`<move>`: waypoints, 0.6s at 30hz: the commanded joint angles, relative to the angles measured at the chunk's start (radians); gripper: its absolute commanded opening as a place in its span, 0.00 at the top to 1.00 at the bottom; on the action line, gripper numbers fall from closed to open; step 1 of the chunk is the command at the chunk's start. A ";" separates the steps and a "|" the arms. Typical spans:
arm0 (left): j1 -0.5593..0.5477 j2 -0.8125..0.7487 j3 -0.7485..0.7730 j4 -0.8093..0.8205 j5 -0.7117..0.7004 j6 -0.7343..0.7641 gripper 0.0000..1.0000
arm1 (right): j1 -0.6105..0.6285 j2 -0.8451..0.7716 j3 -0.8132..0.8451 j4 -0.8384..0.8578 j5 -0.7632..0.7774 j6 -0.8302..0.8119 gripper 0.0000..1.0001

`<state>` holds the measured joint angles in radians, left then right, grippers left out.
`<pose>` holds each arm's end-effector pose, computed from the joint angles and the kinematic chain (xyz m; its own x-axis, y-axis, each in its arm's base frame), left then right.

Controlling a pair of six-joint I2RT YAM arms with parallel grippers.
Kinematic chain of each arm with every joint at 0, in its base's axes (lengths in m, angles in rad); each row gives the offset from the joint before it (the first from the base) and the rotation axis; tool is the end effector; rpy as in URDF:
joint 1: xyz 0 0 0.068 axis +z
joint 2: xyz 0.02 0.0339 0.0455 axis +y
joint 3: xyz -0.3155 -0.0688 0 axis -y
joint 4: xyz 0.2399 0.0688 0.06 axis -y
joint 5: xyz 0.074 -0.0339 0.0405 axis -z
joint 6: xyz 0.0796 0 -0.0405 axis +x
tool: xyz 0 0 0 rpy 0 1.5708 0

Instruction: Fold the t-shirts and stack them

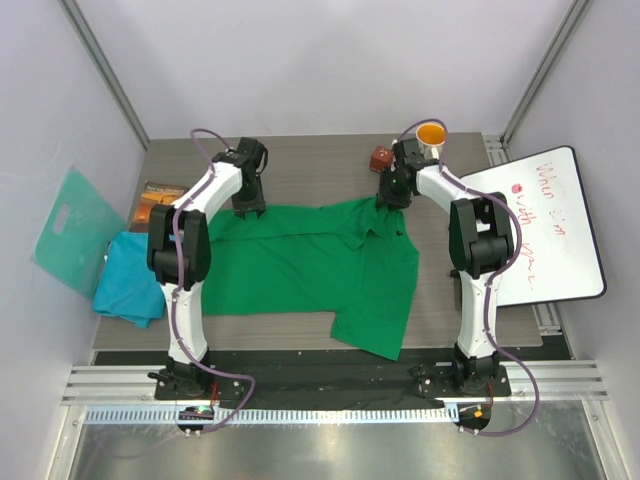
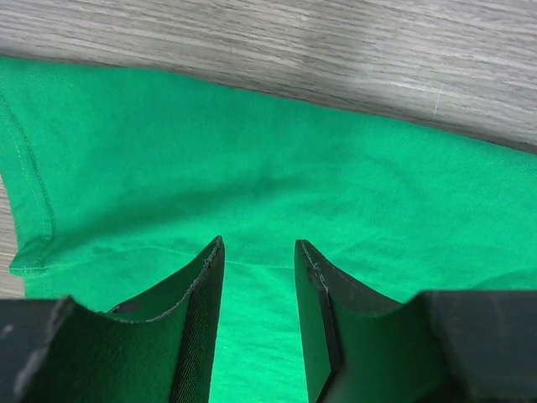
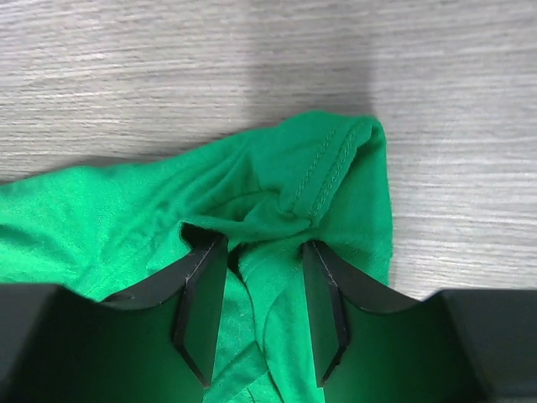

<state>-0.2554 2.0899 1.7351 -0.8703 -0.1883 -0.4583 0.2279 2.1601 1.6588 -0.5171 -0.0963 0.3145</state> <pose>0.4623 -0.1053 0.2172 -0.8990 -0.2144 -0.3818 -0.2352 0.9719 0.0080 0.4999 0.1238 0.1827 -0.8734 0.1135 -0.4737 -0.0041 0.9707 0.2402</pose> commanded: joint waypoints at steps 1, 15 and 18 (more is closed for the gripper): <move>-0.010 -0.004 0.015 -0.015 0.009 0.018 0.60 | 0.001 -0.039 0.064 0.040 -0.009 -0.025 0.54; -0.015 0.028 0.047 -0.029 0.016 0.021 0.61 | -0.033 -0.114 0.053 -0.083 0.145 -0.074 0.54; -0.016 0.036 0.055 -0.027 0.020 0.023 0.61 | -0.041 -0.094 0.074 -0.072 0.126 -0.074 0.54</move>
<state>-0.2665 2.1159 1.7489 -0.8909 -0.1818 -0.4442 0.2028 2.1239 1.7115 -0.6041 0.0071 0.2592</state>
